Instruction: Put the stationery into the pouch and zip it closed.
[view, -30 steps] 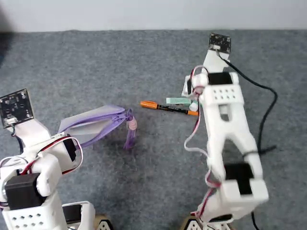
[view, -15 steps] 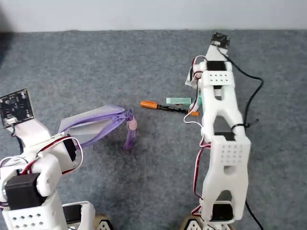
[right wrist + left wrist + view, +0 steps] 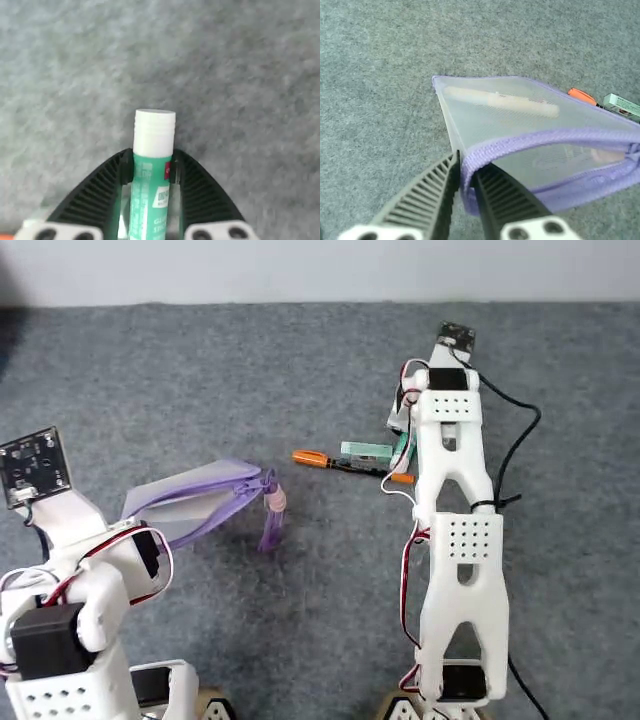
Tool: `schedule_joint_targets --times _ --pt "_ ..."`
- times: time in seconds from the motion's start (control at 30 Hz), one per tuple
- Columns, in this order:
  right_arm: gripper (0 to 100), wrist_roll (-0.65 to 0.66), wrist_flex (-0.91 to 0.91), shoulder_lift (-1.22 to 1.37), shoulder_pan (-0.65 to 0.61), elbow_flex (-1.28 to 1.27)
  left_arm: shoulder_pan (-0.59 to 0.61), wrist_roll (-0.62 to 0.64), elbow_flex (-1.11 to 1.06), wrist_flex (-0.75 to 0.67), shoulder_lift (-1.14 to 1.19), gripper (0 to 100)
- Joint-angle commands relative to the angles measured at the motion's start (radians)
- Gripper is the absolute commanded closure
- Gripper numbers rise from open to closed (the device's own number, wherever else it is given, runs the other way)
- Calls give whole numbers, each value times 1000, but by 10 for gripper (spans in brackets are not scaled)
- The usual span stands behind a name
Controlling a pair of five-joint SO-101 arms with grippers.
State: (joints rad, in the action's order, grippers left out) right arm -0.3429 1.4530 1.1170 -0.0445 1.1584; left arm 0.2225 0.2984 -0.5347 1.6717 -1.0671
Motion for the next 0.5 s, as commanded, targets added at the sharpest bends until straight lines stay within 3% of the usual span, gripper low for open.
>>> schedule_joint_targets --times 0.0,0.2,0.47 --pt "991 -5 110 -27 12 164 2 8 13 3 -2 989" --pt "991 80 335 -21 2 430 2 9 15 3 -2 989" --pt "991 190 348 -156 1 514 2 9 15 3 -2 989"
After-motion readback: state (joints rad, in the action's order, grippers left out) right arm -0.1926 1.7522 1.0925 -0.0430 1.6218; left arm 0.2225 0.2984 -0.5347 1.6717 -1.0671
